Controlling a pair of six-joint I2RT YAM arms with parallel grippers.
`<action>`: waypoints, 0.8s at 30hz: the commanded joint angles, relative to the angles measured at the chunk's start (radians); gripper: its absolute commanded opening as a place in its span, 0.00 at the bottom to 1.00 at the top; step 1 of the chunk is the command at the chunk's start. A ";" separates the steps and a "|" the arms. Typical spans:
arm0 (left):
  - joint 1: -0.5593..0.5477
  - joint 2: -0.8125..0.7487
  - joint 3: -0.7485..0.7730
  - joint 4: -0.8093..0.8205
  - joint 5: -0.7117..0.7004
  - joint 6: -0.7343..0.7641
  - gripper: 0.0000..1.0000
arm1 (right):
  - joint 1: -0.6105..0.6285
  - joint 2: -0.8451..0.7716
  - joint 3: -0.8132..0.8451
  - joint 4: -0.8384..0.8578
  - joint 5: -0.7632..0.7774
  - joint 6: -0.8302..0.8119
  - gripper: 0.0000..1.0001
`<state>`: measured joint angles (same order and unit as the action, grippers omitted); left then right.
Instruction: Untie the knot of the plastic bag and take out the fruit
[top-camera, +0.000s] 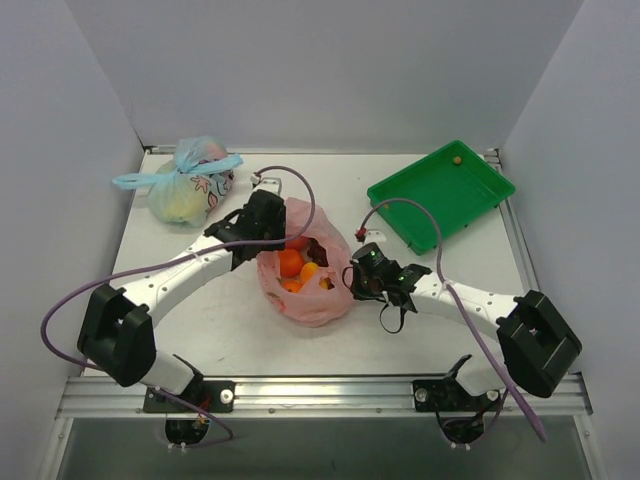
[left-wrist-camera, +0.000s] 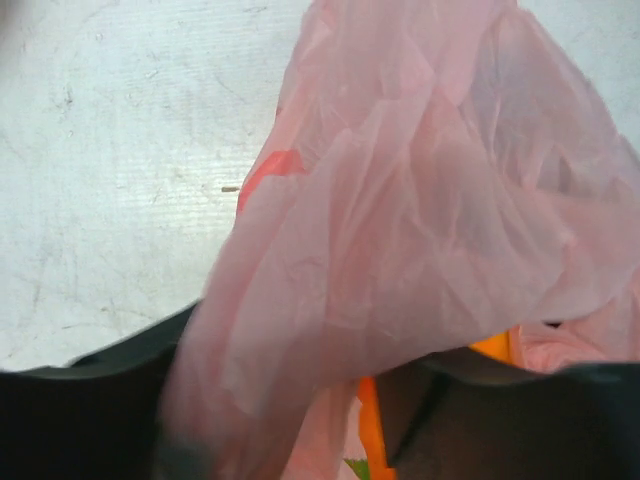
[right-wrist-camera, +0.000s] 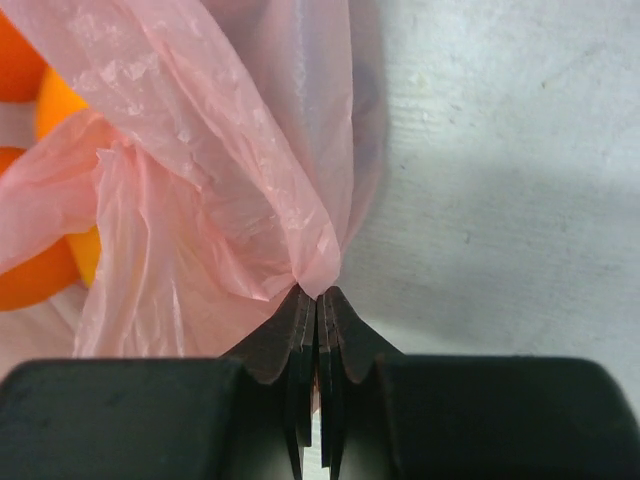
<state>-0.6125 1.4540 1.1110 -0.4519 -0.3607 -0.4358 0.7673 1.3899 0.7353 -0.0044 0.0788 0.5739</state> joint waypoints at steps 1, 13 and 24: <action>0.000 0.035 0.072 0.035 -0.003 0.100 0.51 | -0.011 -0.038 -0.065 -0.003 0.047 -0.029 0.00; 0.080 -0.033 0.043 0.101 0.091 0.131 0.00 | 0.026 -0.126 0.168 -0.249 0.116 -0.120 0.35; 0.079 -0.073 0.009 0.116 0.178 0.101 0.00 | 0.167 0.115 0.602 -0.341 0.075 -0.243 0.46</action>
<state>-0.5350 1.4048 1.1275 -0.3889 -0.2131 -0.3283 0.9066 1.4033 1.3033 -0.2802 0.1642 0.3759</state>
